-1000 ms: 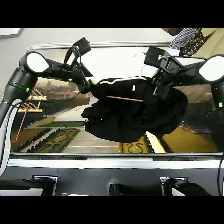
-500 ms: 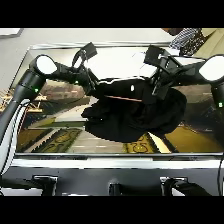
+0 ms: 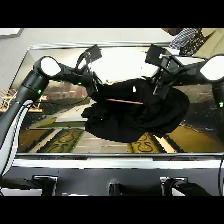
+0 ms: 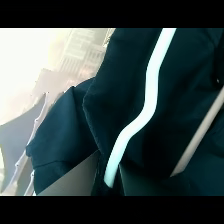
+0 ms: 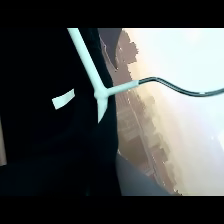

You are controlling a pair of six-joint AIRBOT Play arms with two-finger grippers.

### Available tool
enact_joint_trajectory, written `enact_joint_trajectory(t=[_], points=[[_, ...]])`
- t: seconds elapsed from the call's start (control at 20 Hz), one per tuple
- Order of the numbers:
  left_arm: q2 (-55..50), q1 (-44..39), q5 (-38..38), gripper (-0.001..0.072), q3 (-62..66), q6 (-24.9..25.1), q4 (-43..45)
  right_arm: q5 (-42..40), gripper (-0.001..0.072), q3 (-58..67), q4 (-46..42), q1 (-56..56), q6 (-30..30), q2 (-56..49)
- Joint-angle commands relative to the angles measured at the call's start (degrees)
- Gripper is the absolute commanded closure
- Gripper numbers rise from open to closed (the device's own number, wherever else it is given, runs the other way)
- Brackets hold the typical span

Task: Fold the clothes and pants, and hang the long-sleeved shirts on hangers.

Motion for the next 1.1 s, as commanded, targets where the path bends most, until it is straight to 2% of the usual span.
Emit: enact_joint_trajectory(t=[0.0, 0.1, 0.15, 0.25, 0.4, 0.5, 0.6, 0.85, 1.05], points=[[0.13, -0.13, 0.76, 0.0612, 0.04, 0.11, -0.42, 0.09, 0.0671, -0.02, 0.35, 0.07, 0.02, -0.02], [0.85, 0.52, 0.92, 0.0336, 0.04, -0.37, -0.35, 0.11, 0.0671, -0.02, 0.13, 0.07, 0.04, -0.02], [1.55, 1.49, 0.92, 0.0205, 0.04, -2.47, -0.11, 0.15, 0.0671, -0.02, -0.15, 0.07, 0.04, -0.02], [3.48, 4.72, 0.85, 0.009, 0.04, -8.96, 0.33, 0.2, 0.0671, -0.02, -0.72, 0.07, 0.07, -0.02], [6.32, 11.15, -0.42, 0.0091, 0.02, -21.66, 0.42, 0.17, 0.0671, -0.02, -1.77, 0.07, 0.28, -0.02], [6.51, 14.69, -4.72, 0.0091, -0.28, -32.74, 0.42, 0.09, 0.0671, -0.02, -2.01, 0.07, 0.57, -0.02], [6.6, 15.8, -6.56, 0.0091, -3.72, -38.6, 0.26, 0.15, 0.0671, -0.02, -2.25, 0.07, 0.7, -0.02], [6.51, 10.49, 0.22, 0.0091, -15.76, -48.74, -4.72, 0.5, 0.067, -0.02, -3.15, 0.07, 1.99, -0.04], [6.12, 3.78, 5.18, 0.0089, -16.76, -49.51, -4.66, 1.16, 0.067, -0.02, -3.54, 0.07, 2.43, -0.04]])
